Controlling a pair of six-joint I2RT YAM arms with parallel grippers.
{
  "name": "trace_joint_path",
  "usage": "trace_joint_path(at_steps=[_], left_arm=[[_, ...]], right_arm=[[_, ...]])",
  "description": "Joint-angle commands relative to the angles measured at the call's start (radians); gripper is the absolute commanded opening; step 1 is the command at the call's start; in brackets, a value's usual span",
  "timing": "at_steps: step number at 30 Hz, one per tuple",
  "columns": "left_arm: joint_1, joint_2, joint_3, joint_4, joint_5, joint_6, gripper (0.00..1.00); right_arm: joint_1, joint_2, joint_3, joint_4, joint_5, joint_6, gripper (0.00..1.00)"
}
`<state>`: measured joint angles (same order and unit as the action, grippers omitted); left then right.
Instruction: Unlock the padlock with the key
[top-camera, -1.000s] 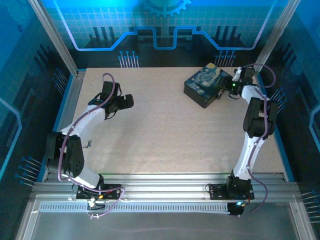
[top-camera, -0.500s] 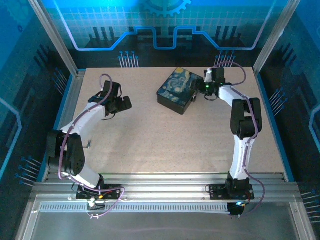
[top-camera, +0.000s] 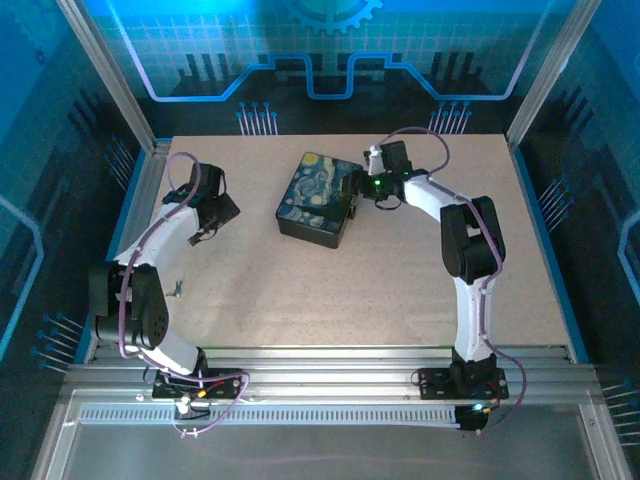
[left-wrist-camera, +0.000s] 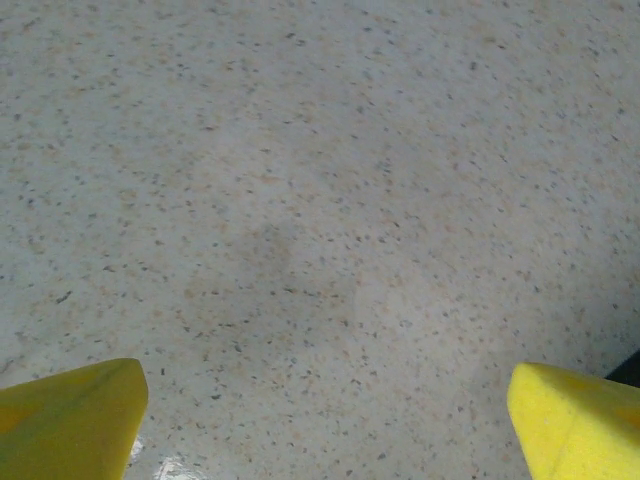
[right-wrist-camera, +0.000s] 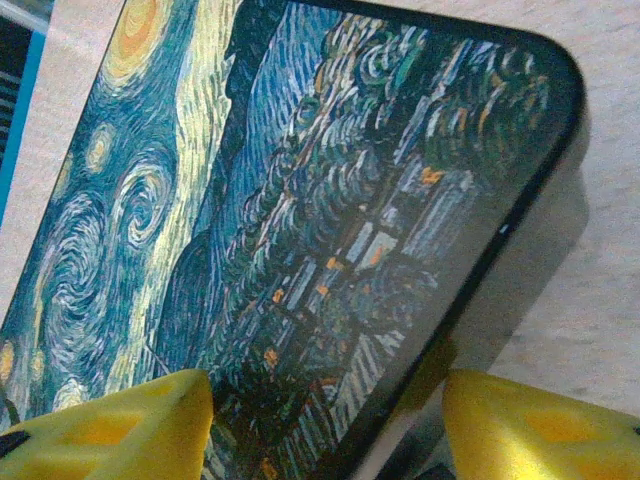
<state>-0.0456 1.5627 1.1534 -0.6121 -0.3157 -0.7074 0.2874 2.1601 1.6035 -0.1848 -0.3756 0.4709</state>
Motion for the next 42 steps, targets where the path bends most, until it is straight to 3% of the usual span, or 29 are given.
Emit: trace_joint_path(at_steps=[1,10,17,27,42], left_arm=[[0.007,0.017,-0.003,-0.083,-0.055,-0.117,0.93],[0.010,-0.068,-0.147,-0.184,-0.074,-0.296,0.86],[0.094,-0.213,-0.321,-0.182,-0.048,-0.358,0.82],[0.332,-0.199,-0.424,-0.096,0.064,-0.279,0.74],[0.372,-0.040,-0.413,0.045,0.112,-0.167,0.59]], right_arm=[[0.048,0.043,0.046,-0.127,-0.034,-0.011,0.65],[0.024,-0.116,0.033,-0.186,-0.049,-0.076,0.74],[0.030,-0.260,-0.031,-0.238,-0.067,-0.148,0.75],[0.112,-0.283,-0.054,-0.302,-0.061,-0.178,0.72],[0.153,-0.235,-0.014,-0.329,-0.055,-0.179,0.69]])
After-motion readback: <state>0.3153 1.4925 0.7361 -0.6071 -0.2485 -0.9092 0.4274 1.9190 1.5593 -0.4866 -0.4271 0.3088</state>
